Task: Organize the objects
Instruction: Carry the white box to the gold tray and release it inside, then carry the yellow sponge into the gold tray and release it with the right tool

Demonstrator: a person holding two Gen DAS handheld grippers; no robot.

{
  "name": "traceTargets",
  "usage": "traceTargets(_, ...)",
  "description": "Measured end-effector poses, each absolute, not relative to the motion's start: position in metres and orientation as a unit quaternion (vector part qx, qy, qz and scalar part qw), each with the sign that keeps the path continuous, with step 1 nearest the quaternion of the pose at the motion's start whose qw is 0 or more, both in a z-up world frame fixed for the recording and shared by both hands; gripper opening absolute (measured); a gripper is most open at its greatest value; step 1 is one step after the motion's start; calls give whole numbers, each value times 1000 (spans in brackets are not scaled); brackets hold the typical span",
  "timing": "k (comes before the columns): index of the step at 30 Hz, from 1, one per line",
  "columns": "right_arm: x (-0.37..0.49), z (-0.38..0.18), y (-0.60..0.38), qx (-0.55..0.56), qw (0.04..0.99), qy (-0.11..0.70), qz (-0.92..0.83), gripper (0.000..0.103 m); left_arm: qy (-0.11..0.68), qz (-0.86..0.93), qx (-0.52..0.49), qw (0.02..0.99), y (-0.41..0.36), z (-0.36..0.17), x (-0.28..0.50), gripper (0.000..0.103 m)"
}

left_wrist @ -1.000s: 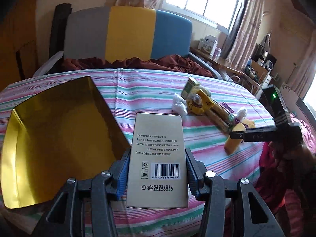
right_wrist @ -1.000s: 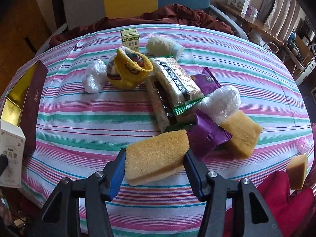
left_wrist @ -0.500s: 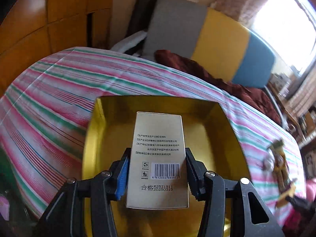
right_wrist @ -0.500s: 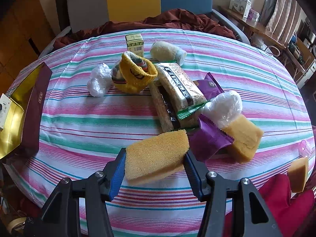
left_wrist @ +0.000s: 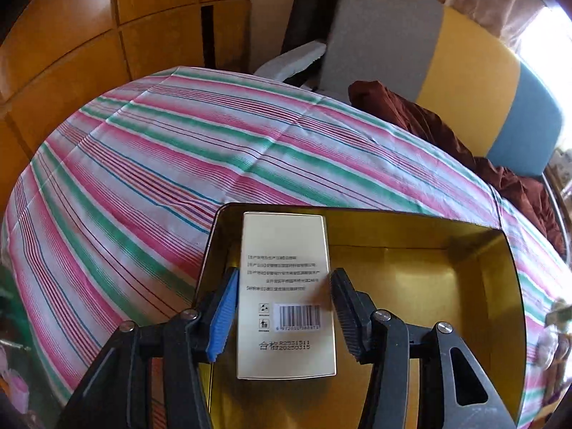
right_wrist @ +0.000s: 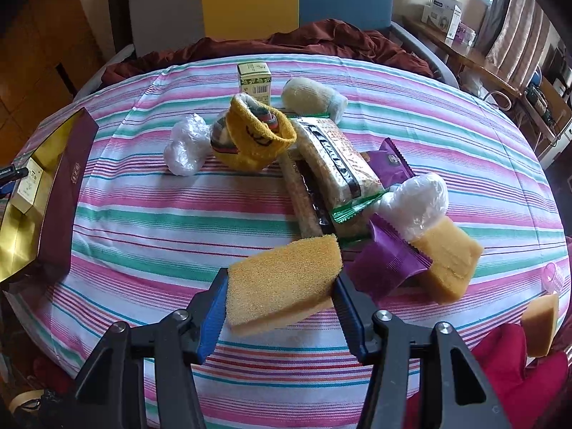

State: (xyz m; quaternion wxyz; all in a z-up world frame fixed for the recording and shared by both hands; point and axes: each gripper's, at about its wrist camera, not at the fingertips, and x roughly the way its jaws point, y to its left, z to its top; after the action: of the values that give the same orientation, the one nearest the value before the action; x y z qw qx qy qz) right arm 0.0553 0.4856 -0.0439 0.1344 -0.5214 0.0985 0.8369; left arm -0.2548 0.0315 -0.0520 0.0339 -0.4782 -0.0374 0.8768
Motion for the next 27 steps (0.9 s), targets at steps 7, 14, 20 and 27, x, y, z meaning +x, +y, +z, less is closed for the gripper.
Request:
traceTargets(7, 56, -28, 479, -493, 123, 116, 853, 56, -32, 896, -440, 50, 21, -28, -229, 57)
traceTargets(14, 24, 21, 415, -450, 39, 82, 889, 56, -28, 915, -398, 54, -9, 0, -163, 69)
traceTargets(20, -23, 37, 316, -440, -92, 57, 891, 56, -35, 917, -393, 55, -38, 10, -115, 69)
traceTargets(27, -82, 3, 199, -491, -193, 44, 849, 57, -47, 912, -405, 48, -55, 2, -78, 69)
